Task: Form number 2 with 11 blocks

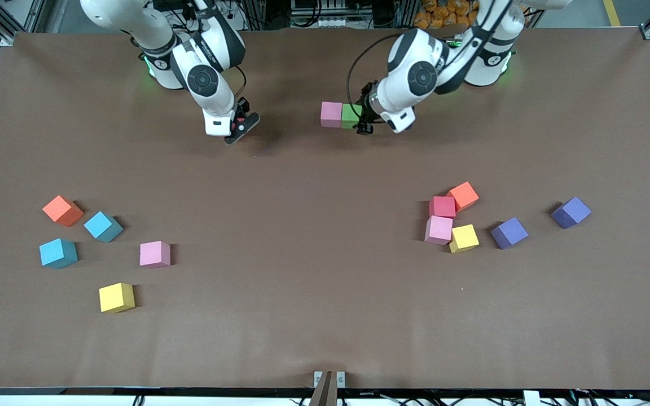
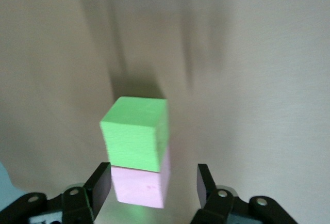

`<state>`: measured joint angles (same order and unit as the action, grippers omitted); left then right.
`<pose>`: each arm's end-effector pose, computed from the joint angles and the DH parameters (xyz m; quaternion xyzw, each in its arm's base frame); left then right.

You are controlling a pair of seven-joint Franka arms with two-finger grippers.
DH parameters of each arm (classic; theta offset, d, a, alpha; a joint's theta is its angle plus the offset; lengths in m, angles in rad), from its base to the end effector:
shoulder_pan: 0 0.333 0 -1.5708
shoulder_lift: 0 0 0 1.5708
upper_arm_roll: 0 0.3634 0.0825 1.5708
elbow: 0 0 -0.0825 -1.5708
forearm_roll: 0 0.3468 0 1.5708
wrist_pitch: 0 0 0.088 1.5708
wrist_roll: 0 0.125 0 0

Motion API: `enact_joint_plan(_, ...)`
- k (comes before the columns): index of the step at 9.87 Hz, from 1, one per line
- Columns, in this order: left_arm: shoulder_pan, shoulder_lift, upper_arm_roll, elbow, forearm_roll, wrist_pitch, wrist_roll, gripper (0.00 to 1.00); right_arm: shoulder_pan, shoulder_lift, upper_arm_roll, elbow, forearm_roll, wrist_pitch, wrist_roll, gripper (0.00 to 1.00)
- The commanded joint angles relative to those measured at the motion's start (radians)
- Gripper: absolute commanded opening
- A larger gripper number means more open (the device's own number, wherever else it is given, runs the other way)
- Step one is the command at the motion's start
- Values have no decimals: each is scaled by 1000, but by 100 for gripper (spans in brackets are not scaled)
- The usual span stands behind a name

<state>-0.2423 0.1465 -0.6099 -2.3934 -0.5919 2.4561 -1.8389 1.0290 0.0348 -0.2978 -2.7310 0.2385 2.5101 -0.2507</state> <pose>0.3114 -0.3630 0.3234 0.7244 0.6530 -0.2207 0.0129 0.2627 0.2356 0.2584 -0.9182 -0.3721 0.1342 0.0211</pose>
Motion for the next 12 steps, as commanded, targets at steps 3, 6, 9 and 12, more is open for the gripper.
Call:
enact_joint_plan(3,141,4,36,176,327,-210,120,75,22,-13,147,56,18,16,-30,29)
enact_joint_plan(6,263,4,85,233,366,-244,475,75,46,-3,190,108,10,24,-32,29)
enact_joint_plan(9,337,18,85,254,478,-294,805,74,107,36,195,163,1,55,-28,29)
enact_joint_plan(12,356,13,85,255,682,-354,1308,75,166,121,193,255,-1,81,-27,28)
